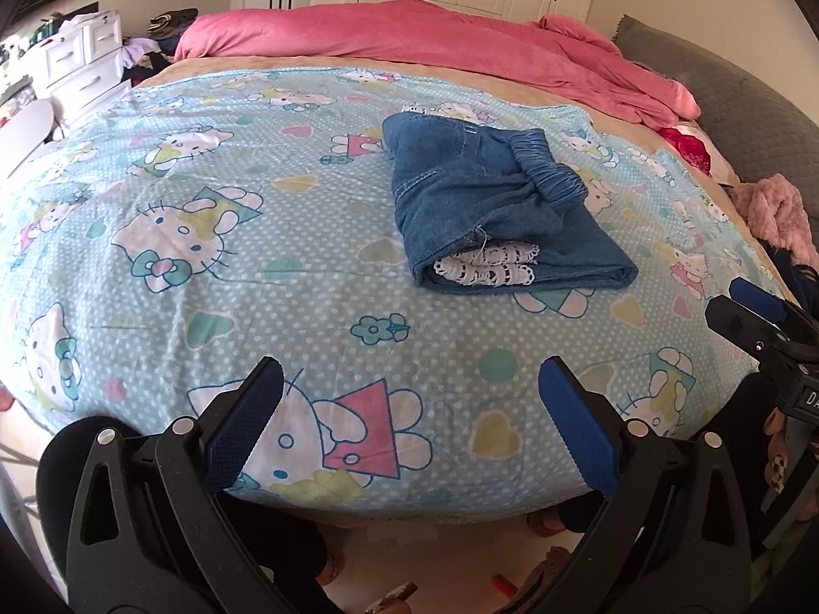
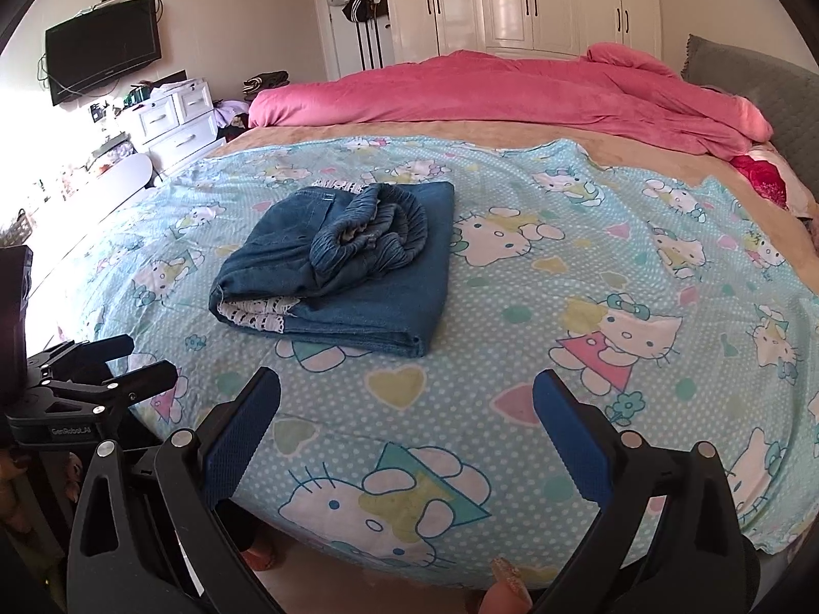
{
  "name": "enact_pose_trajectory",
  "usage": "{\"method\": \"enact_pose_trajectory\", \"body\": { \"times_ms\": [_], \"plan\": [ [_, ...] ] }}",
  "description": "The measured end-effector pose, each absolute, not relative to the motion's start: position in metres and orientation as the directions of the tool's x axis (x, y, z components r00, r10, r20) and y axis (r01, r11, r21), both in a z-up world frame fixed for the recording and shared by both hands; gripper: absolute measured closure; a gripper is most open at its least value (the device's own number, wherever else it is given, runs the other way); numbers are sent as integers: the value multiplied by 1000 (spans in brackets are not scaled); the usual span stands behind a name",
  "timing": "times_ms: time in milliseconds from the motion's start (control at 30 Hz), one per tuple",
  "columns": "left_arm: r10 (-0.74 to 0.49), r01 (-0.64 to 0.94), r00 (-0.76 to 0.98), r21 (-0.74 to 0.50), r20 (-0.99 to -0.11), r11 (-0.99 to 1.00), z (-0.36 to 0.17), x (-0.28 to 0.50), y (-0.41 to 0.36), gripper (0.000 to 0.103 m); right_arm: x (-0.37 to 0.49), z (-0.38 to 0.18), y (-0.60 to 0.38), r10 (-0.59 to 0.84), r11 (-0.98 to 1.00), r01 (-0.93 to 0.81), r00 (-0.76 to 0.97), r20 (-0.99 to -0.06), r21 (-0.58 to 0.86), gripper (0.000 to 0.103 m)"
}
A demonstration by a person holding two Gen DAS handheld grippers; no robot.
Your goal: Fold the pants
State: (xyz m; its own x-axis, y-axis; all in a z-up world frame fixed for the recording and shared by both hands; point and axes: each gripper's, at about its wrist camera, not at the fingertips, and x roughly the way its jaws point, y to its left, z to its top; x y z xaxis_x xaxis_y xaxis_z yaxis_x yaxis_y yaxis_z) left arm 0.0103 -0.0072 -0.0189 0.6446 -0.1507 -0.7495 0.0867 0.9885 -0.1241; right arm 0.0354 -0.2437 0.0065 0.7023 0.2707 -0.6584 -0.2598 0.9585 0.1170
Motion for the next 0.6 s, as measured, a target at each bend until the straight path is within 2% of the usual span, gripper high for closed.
{"method": "enact_pose_trajectory", "body": {
  "times_ms": [600],
  "plan": [
    [-137, 73, 642, -118, -755, 990, -17, 10, -6, 9, 35, 7, -244, 260, 962, -249, 704, -661, 113, 4]
  ]
}}
